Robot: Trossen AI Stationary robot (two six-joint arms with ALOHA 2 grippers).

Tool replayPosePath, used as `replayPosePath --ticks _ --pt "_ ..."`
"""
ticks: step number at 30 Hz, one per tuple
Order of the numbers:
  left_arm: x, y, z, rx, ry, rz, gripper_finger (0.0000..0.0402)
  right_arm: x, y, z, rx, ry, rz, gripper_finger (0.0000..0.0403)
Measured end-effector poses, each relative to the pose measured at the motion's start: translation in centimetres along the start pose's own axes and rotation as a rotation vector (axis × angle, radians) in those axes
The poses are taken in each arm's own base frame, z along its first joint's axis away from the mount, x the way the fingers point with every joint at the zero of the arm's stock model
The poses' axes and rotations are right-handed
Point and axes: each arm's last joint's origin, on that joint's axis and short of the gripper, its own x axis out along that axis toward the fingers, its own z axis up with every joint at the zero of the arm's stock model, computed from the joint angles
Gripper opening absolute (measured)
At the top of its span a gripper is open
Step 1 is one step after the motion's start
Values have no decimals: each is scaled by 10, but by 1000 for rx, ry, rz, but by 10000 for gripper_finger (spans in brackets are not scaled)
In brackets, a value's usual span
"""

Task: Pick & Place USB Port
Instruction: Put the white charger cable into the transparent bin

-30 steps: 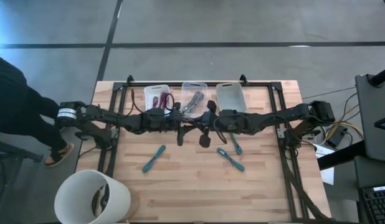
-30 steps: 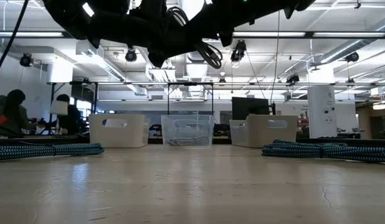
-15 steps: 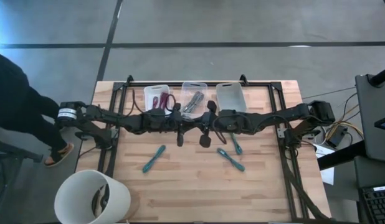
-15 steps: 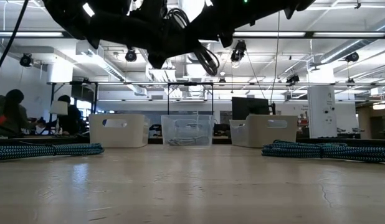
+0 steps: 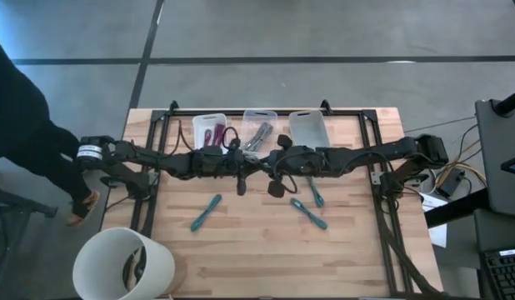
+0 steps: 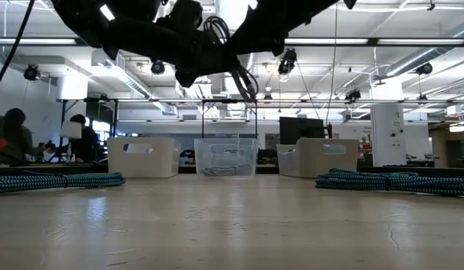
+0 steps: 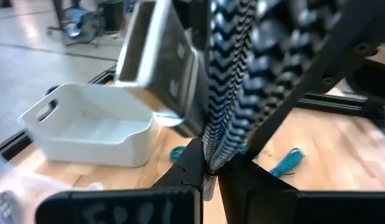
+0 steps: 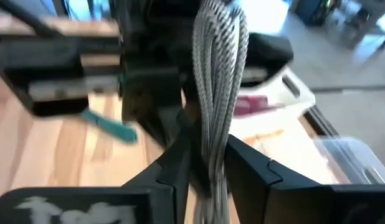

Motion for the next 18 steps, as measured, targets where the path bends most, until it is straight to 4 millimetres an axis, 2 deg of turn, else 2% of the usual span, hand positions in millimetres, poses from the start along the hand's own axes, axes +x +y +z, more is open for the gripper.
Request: replayPosePath --ticks 5,10,18 --pt "0 7 -4 -38 40 122 26 -8 -2 3 26 156 -9 115" --pt "1 27 -4 -160 97 243 22 -18 -5 -1 48 326 -27 126" --pt "2 74 28 -252 247 435 23 -26 -7 -22 96 410 -52 128"
